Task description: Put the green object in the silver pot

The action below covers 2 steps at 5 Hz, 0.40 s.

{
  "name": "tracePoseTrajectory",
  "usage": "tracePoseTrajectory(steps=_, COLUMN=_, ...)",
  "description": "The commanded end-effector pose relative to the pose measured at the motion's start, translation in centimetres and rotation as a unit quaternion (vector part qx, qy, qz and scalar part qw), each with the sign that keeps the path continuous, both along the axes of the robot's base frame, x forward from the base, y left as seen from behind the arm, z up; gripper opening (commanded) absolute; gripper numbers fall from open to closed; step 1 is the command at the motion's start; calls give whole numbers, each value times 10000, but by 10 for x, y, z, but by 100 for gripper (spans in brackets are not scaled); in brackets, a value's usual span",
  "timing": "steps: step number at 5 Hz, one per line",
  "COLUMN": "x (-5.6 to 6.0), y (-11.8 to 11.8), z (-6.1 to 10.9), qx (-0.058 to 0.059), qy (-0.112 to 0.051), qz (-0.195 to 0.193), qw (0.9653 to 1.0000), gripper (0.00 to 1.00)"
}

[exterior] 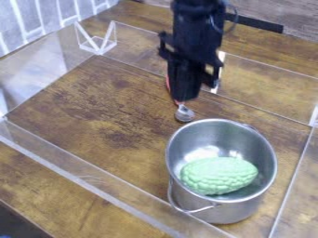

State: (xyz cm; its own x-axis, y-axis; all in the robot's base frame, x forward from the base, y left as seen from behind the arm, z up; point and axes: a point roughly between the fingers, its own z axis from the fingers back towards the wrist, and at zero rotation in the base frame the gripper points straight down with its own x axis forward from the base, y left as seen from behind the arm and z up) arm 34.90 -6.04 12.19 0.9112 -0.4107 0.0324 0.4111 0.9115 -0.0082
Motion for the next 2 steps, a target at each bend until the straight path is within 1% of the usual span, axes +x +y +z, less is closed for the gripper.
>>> tracePoseTrajectory(steps=1, x=13, y=15, z=39, qx=-130, qy=-486, qz=404, qw=9979, gripper=0)
tracePoseTrajectory(steps=2, x=22, y=23, z=29, qx=-192, qy=-444, qz=837, qw=9953, gripper=0)
